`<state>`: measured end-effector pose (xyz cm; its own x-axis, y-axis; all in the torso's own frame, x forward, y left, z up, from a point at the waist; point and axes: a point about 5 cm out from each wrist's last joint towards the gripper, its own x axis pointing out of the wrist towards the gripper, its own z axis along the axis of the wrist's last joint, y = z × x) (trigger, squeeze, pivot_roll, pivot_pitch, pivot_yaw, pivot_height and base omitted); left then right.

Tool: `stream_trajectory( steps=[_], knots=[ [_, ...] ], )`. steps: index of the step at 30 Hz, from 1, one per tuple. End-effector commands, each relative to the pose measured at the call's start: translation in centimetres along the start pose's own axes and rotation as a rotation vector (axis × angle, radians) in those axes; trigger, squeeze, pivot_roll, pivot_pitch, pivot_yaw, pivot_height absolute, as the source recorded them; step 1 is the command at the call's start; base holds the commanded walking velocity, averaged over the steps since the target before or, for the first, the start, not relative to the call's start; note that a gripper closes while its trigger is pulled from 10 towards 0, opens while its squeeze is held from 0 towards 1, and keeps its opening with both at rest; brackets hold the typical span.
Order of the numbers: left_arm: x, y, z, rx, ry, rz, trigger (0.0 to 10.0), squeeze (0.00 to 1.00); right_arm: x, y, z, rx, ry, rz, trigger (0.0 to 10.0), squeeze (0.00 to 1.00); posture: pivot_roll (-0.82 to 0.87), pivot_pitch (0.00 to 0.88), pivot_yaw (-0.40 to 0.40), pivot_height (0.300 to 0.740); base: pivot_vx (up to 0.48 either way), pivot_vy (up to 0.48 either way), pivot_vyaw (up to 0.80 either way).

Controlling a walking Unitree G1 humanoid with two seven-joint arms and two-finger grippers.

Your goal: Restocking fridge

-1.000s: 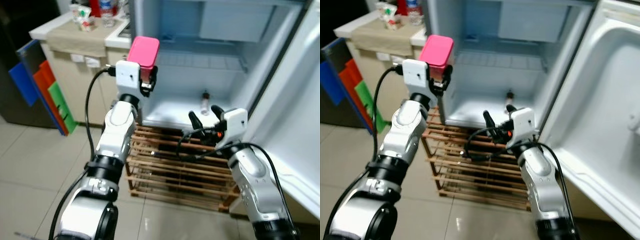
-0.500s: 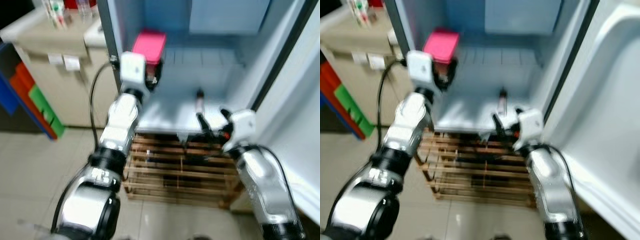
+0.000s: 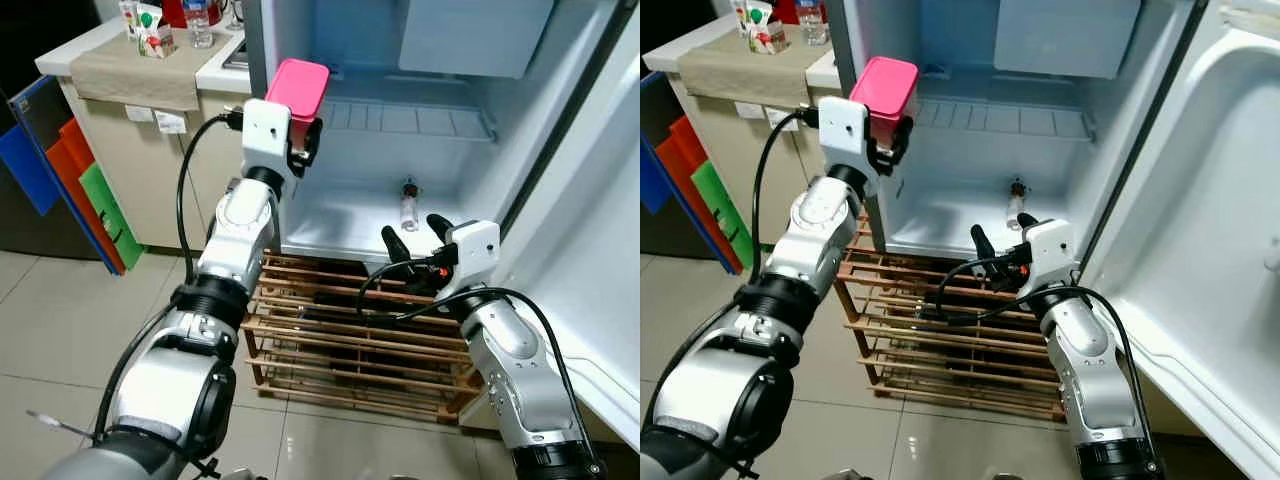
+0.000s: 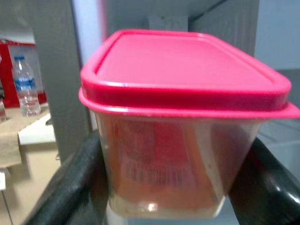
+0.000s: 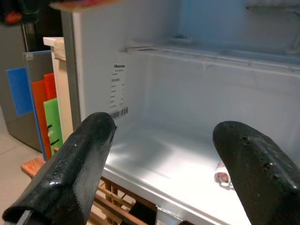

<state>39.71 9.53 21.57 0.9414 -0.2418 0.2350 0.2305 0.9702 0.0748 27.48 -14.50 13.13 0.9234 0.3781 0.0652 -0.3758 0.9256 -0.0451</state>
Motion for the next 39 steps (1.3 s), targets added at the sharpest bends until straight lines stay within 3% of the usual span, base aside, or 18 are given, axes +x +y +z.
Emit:
stream_trajectory(
  steps=[1,5,7,12,15,16,17,19,24,25,26,30,33,36,39],
  knots=[
    [0.3,0.1,0.5,-0.014,-0.018,0.010,10.0,0.00,-0.2,-0.2,0.6,-0.020,-0.011,-0.008,10.0,0.00,-0.17,0.000,0.030,0.740,0.000,0.000,0.00],
    [-0.6,-0.2,0.1,-0.057,-0.042,-0.011,10.0,0.00,-0.4,-0.7,1.1,-0.003,-0.035,-0.063,10.0,0.00,-0.19,0.000,0.036,0.740,0.000,0.000,0.00],
    [-2.3,-0.9,-0.7,-0.082,-0.047,-0.047,10.0,0.00,-1.1,-1.0,1.8,0.009,-0.065,-0.127,10.0,0.00,-0.19,0.000,0.036,0.740,0.000,0.000,0.00],
    [-3.9,-1.3,-1.5,-0.099,-0.034,-0.061,10.0,0.00,-2.1,-0.7,1.8,0.007,-0.063,-0.145,10.0,0.00,-0.19,0.000,0.036,0.740,0.000,0.000,0.00],
    [-6.4,-2.1,-2.2,-0.120,-0.025,-0.088,10.0,0.00,-3.2,-0.8,1.4,-0.009,-0.049,-0.177,10.0,0.00,-0.15,0.000,0.010,0.740,0.000,0.000,0.00],
    [-6.4,-2.1,-2.2,-0.120,-0.025,-0.088,10.0,0.00,-3.2,-0.8,1.4,-0.009,-0.049,-0.177,10.0,0.00,-0.15,0.000,0.010,0.740,0.000,0.000,0.00],
    [-7.9,-2.1,-2.2,-0.134,-0.033,-0.079,10.0,0.00,-3.8,-1.2,1.7,-0.022,-0.060,-0.214,10.0,0.00,-0.14,0.000,0.004,0.740,0.000,0.000,0.00],
    [-9.1,-1.9,-1.8,-0.139,-0.045,-0.059,10.0,0.00,-4.3,-1.5,2.2,-0.031,-0.080,-0.246,10.0,0.00,-0.14,0.000,0.002,0.740,0.000,0.000,0.00],
    [-10.6,-1.7,-0.7,-0.099,-0.095,-0.060,10.0,0.00,-5.7,-1.8,3.3,-0.042,-0.133,-0.300,10.0,0.00,-0.14,0.000,0.002,0.740,0.000,0.000,0.00],
    [-12.1,-0.8,-0.3,-0.067,-0.097,-0.055,10.0,0.00,-7.3,-2.1,3.4,-0.044,-0.134,-0.333,10.0,0.00,-0.14,0.000,0.002,0.740,0.000,0.000,0.00],
    [-12.1,-0.8,-0.3,-0.067,-0.097,-0.055,10.0,0.00,-7.3,-2.1,3.4,-0.044,-0.134,-0.333,10.0,0.00,-0.14,0.000,0.002,0.740,0.000,0.000,0.00],
    [-14.5,-0.1,-0.8,0.007,-0.058,-0.078,10.0,0.00,-9.7,-2.4,2.2,-0.040,-0.073,-0.369,10.0,0.00,-0.15,0.000,0.005,0.740,0.000,0.000,0.00],
    [-14.5,-0.5,-0.7,0.042,-0.064,-0.097,10.0,0.00,-9.8,-2.5,1.8,-0.041,-0.073,-0.392,10.0,0.00,-0.15,0.000,0.008,0.740,0.000,0.000,0.00],
    [-13.8,-1.2,0.6,0.075,-0.140,-0.114,10.0,0.00,-9.0,-2.4,2.7,-0.055,-0.129,-0.390,10.0,0.00,-0.15,0.000,0.010,0.740,0.000,0.000,0.00],
    [-12.9,-1.4,2.4,0.107,-0.265,-0.104,10.0,0.00,-7.6,-2.0,5.3,-0.137,-0.273,-0.381,10.0,0.00,-0.15,0.000,0.017,0.740,0.000,0.000,0.00]
  ],
)
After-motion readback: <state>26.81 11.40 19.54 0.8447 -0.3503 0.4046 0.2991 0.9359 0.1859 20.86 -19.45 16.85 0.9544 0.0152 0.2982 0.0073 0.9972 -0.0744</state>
